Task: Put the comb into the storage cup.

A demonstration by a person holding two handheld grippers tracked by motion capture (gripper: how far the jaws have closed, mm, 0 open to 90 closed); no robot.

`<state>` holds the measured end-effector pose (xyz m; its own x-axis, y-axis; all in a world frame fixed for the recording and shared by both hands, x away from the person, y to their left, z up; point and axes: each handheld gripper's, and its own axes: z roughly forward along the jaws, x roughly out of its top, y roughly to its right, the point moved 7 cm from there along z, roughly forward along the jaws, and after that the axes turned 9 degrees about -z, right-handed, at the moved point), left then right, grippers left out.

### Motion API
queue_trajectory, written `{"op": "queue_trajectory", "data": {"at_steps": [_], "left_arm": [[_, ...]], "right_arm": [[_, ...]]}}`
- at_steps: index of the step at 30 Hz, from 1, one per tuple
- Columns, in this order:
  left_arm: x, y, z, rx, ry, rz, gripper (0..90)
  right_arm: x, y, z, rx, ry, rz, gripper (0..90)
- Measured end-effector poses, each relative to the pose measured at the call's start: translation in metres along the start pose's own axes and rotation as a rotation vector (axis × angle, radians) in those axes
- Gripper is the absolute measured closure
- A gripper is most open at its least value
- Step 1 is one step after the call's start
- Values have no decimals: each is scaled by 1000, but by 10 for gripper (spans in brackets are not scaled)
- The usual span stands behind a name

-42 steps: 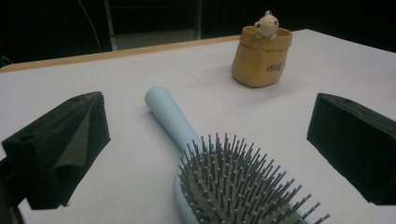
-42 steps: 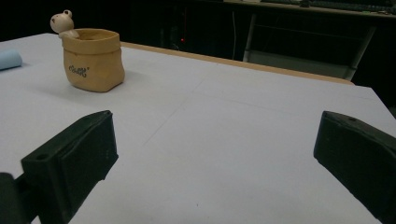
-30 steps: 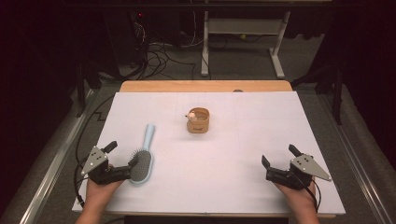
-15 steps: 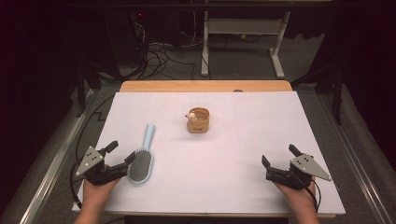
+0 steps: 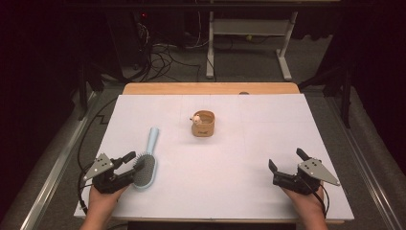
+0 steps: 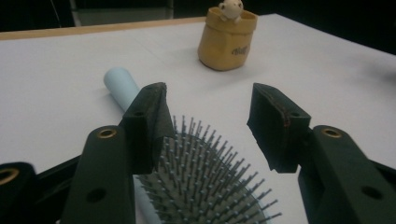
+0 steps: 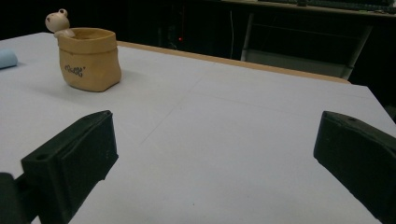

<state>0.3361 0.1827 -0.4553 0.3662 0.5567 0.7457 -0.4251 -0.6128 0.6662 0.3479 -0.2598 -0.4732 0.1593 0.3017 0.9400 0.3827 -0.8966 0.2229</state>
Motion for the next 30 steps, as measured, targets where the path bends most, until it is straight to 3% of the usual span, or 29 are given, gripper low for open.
{"op": "queue_trajectory", "data": {"at_steps": [1, 3, 6, 9, 11, 13, 15, 20, 23, 25, 30], "left_arm": [[0, 0, 0, 0, 0, 0, 534], [-13, 11, 1, -34, -47, 39, 608], [-21, 16, 2, -40, -73, 39, 696], [-33, 21, 6, -10, -132, 29, 784], [-40, 21, 7, 23, -154, 65, 845], [-43, 22, 8, 31, -167, 69, 898], [-49, 21, 10, 51, -195, 92, 900], [-54, 18, 12, 75, -214, 102, 900], [-63, 14, 13, 110, -251, 135, 900], [-72, 12, 14, 137, -286, 180, 900], [-77, 12, 15, 157, -298, 220, 900]], "right_arm": [[0, 0, 0, 0, -1, 1, 1], [0, 1, 0, 0, 2, 7, 1], [0, 3, -2, -4, 7, 14, 1], [0, 3, -2, -4, 5, 23, 1], [0, 3, -2, -4, 8, 20, 1], [0, 3, -2, -4, 8, 23, 1], [1, 3, -3, -5, 9, 22, 1], [1, 4, -3, -8, 9, 29, 1], [1, 4, -5, -10, 12, 35, 1], [1, 5, -5, -11, 13, 37, 1], [0, 6, -3, -11, 8, 45, 1]]}}
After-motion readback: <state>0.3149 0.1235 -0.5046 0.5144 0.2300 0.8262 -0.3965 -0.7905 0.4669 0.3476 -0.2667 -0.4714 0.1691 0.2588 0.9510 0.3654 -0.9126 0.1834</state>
